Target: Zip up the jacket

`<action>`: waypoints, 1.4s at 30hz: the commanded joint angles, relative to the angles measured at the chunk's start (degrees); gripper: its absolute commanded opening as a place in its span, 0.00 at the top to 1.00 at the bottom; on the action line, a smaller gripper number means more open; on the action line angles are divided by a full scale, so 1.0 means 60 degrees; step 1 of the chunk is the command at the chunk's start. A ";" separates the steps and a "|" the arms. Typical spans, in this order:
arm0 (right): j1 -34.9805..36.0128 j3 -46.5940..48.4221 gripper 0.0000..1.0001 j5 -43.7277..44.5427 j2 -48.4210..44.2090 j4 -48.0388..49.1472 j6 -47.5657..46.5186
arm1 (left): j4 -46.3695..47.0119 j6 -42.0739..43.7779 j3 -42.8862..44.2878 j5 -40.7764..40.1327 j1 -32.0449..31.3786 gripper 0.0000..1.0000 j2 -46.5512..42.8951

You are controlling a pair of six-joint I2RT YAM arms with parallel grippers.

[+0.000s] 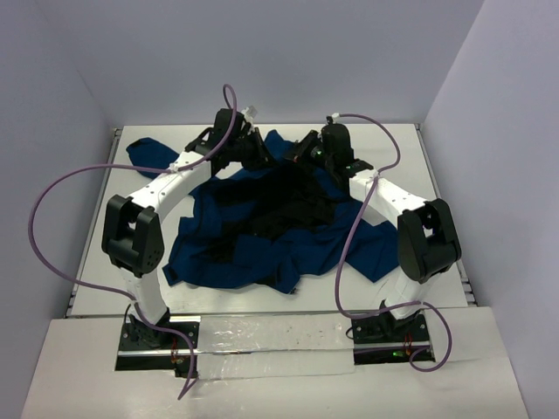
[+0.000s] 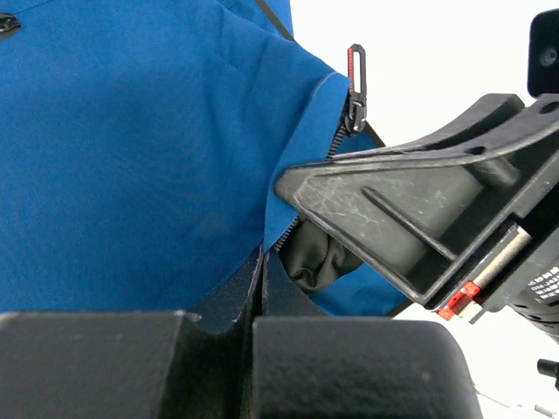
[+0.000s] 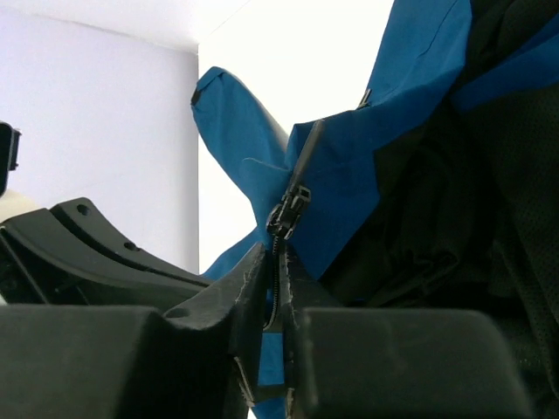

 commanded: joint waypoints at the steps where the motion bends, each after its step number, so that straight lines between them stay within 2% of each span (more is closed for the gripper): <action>1: 0.0035 0.0233 0.98 0.0420 0.0138 0.0548 -0.0035 | 0.0470 -0.0036 -0.0082 0.0366 -0.0004 1.00 -0.0746; 6: -0.0070 0.0025 1.00 0.0227 -0.0012 0.0999 -0.0251 | 0.0306 0.0085 -0.0222 0.0245 0.0008 1.00 -0.0987; 10: -0.0153 -0.0003 0.80 0.0017 -0.0094 0.0906 -0.0485 | 0.0385 0.0089 -0.0456 0.0259 0.0009 1.00 -0.1126; 14: -0.0187 -0.0137 0.72 0.0062 -0.0195 0.0894 -0.0482 | 0.0537 0.0000 -0.0640 0.0425 -0.0002 1.00 -0.1211; 27: -0.0258 -0.0517 0.64 0.0568 -0.0581 0.1053 -0.0026 | 0.0599 0.0070 -0.0774 0.0496 0.0009 1.00 -0.1264; 28: -0.0258 -0.0559 0.62 0.0607 -0.0623 0.1082 -0.0002 | 0.0596 0.0076 -0.0795 0.0496 0.0009 1.00 -0.1264; 31: -0.0258 -0.0677 0.48 0.0642 -0.0727 0.1206 0.0047 | 0.0570 0.0128 -0.0833 0.0496 0.0009 1.00 -0.1264; 33: -0.0258 -0.0728 0.43 0.0659 -0.0840 0.1255 0.0037 | 0.0557 0.0129 -0.0877 0.0496 -0.0003 1.00 -0.1262; 38: -0.0270 -0.0815 0.42 0.0734 -0.1046 0.1281 0.0044 | 0.0584 0.0114 -0.0875 0.0494 -0.0006 1.00 -0.1249; 42: -0.0263 -0.0927 0.45 0.0822 -0.1206 0.1276 0.0057 | 0.0579 0.0114 -0.0872 0.0457 0.0004 1.00 -0.1274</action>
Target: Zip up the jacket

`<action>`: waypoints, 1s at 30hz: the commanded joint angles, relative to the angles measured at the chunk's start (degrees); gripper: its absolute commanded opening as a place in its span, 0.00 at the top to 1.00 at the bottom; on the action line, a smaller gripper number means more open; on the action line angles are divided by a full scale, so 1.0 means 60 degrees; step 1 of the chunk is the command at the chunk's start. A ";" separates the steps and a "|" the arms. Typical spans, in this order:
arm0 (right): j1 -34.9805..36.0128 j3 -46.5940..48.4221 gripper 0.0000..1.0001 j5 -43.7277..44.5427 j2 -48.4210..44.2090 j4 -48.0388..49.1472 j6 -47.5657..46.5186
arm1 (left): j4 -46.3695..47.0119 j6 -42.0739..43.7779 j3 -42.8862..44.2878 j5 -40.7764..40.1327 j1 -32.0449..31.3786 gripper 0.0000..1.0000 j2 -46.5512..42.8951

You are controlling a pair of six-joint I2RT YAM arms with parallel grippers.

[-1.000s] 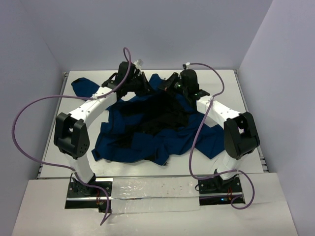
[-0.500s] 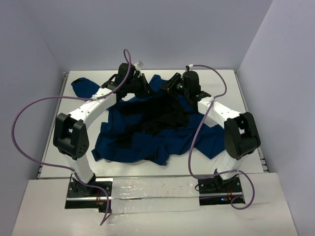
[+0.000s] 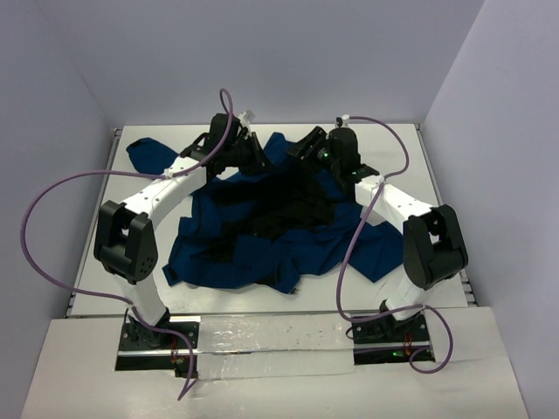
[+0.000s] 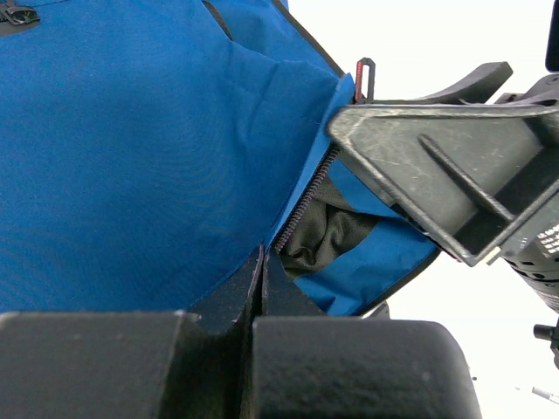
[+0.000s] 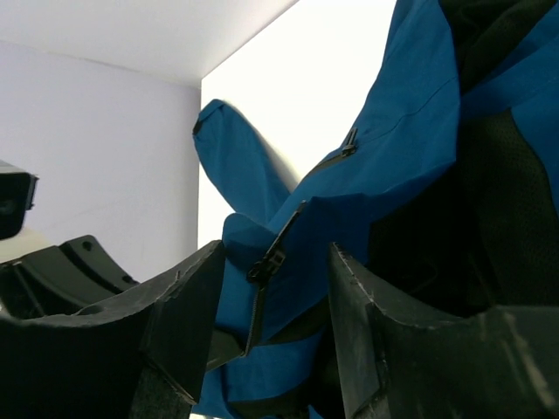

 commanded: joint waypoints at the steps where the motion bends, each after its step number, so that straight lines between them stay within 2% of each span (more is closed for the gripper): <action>1: -0.0054 -0.0206 0.47 0.0325 -0.0700 0.0551 0.0052 | 0.0318 0.0096 -0.0012 0.0259 -0.0002 1.00 -0.0619; 6: -0.0041 -0.0482 0.52 0.0353 -0.0893 0.0668 0.0081 | 0.0297 0.0112 0.0024 0.0288 0.0011 1.00 -0.0597; 11: -0.0043 -0.0561 0.54 0.0343 -0.0913 0.0679 0.0081 | 0.0296 0.0125 0.0020 0.0323 -0.0002 1.00 -0.0593; 14: -0.0031 -0.0461 0.59 0.0219 -0.0800 0.0733 0.0077 | 0.0323 0.0111 0.0036 0.0350 -0.0002 1.00 -0.0609; 30: 0.0312 0.0228 0.59 -0.0013 -0.0260 0.0754 0.0125 | 0.0340 0.0155 -0.0049 0.0376 -0.0002 1.00 -0.0685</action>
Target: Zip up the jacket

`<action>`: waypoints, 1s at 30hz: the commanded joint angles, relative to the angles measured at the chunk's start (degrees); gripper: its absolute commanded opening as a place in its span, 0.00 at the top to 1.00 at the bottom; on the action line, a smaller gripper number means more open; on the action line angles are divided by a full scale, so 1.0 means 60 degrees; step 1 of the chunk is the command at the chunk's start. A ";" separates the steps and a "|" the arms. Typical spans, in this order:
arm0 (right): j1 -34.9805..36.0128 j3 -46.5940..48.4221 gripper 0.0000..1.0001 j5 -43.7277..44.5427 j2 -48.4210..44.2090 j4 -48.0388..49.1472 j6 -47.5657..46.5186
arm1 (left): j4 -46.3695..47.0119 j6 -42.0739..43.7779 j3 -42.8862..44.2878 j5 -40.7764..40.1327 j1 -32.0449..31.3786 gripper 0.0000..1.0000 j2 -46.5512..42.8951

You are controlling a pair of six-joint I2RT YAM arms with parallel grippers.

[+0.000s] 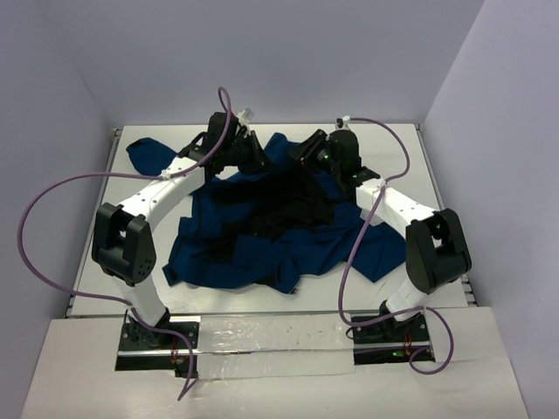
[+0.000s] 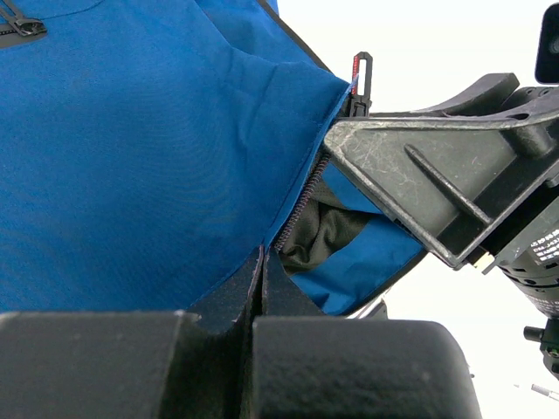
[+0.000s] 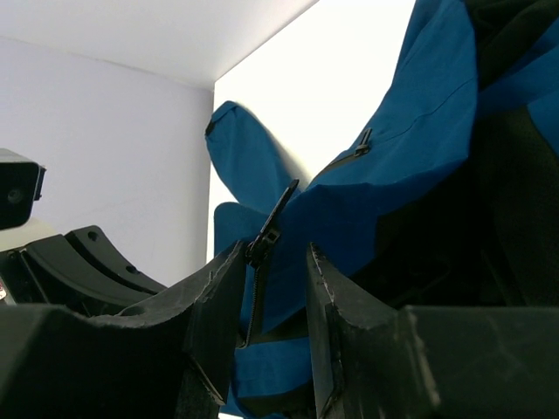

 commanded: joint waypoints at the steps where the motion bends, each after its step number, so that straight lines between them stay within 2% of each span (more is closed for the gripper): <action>1: 0.0165 0.0588 0.60 -0.0090 0.0123 0.0414 0.0008 | 0.0352 0.0122 -0.0068 0.0354 -0.0002 1.00 -0.0519; 11: 0.0219 0.0792 0.63 -0.0122 0.0373 0.0419 0.0047 | 0.0325 0.0180 -0.0108 0.0372 -0.0002 1.00 -0.0568; 18: 0.0219 0.0850 0.77 0.0030 0.0402 0.0316 -0.0044 | 0.0299 0.0189 -0.0108 0.0354 0.0013 1.00 -0.0718; 24: 0.0219 0.0920 0.85 0.0075 0.0446 0.0209 -0.0261 | 0.0274 0.0249 -0.0308 0.0330 0.0008 1.00 -0.1003; 27: 0.0219 0.0891 1.00 -0.0008 0.0397 0.0327 -0.0392 | 0.0269 0.0283 -0.0479 0.0247 0.0003 1.00 -0.1246; 28: 0.0214 0.0862 1.00 -0.0105 0.0358 0.0471 -0.0446 | 0.0260 0.0288 -0.0547 0.0232 0.0018 0.99 -0.1295; 29: 0.0209 0.0810 1.00 -0.0268 0.0259 0.0627 -0.0549 | 0.0222 0.0307 -0.0637 0.0227 0.0041 0.90 -0.1333; 30: 0.0215 0.0721 1.00 -0.0365 0.0149 0.0846 -0.0701 | 0.0186 0.0327 -0.0731 0.0245 0.0087 0.69 -0.1389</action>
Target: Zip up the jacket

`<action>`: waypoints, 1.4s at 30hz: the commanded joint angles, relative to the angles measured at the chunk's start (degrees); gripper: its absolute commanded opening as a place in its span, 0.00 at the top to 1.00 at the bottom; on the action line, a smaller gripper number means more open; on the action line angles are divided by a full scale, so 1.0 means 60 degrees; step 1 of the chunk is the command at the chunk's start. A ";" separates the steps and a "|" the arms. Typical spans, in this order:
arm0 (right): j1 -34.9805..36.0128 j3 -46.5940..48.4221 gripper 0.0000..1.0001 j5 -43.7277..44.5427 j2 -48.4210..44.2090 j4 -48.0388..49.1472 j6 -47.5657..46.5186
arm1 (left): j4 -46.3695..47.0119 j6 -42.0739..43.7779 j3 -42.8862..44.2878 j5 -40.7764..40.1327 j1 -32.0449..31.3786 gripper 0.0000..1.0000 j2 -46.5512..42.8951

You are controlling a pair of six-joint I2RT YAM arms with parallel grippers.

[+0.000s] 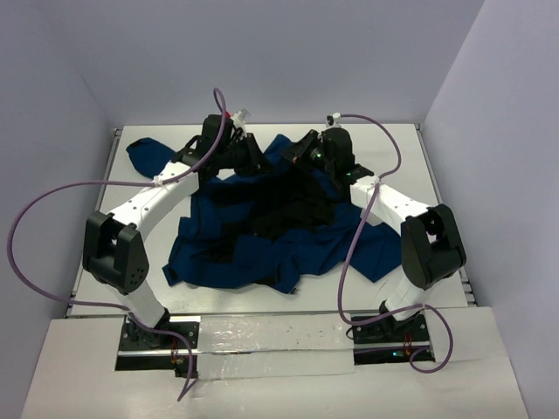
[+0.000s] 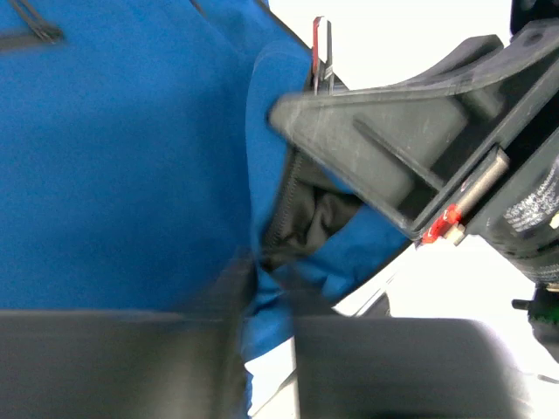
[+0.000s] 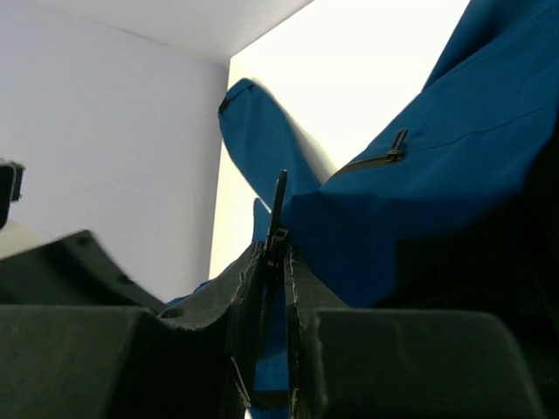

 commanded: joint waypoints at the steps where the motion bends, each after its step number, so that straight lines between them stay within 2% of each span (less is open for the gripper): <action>1: -0.0052 0.0195 1.00 -0.0192 -0.0326 0.0956 -0.0638 | 0.0162 0.0151 -0.0310 0.0274 0.0148 0.52 -0.0771; 3: -0.0122 -0.0011 1.00 -0.0740 -0.0501 0.1532 -0.0892 | 0.0343 0.0121 -0.0533 0.0385 0.0316 0.24 -0.1003; 4: -0.0237 -0.0191 1.00 -0.1545 -0.0592 0.2096 -0.1107 | 0.0570 0.0067 -0.0696 0.0544 0.0455 0.11 -0.1245; 6: -0.0488 -0.0309 1.00 -0.2946 -0.0716 0.2856 -0.1255 | 0.1064 -0.0031 -0.1133 0.0994 0.0949 0.01 -0.1584; 11: -0.0962 -0.0216 1.00 -0.5511 -0.0725 0.3815 -0.1042 | 0.2161 0.0097 -0.1402 0.1997 0.1345 0.01 -0.1924; 13: -0.1040 0.0050 1.00 -0.6491 -0.0601 0.4353 -0.0676 | 0.3401 -0.0083 -0.1655 0.2780 0.1345 0.01 -0.1909; 17: -0.1025 0.0324 1.00 -0.7443 -0.0475 0.4952 -0.0054 | 0.5578 -0.0960 -0.1941 0.3894 0.1345 0.02 -0.1510; 20: -0.1014 0.0374 1.00 -0.7731 -0.0467 0.5160 0.0121 | 0.7386 -0.2009 -0.2083 0.4573 0.1345 0.03 -0.1179; 27: -0.1025 0.0336 1.00 -0.7925 -0.0418 0.5464 0.0376 | 0.8382 -0.2826 -0.1919 0.5090 0.1345 0.05 -0.0457; 34: -0.1025 0.0409 1.00 -0.7997 -0.0260 0.5649 0.0579 | 0.9683 -0.3828 -0.2241 0.5295 0.1345 0.26 -0.0182; 42: -0.0880 0.0583 1.00 -0.8042 -0.0113 0.5490 0.0492 | 1.0352 -0.4429 -0.2169 0.5380 0.1345 0.36 -0.0094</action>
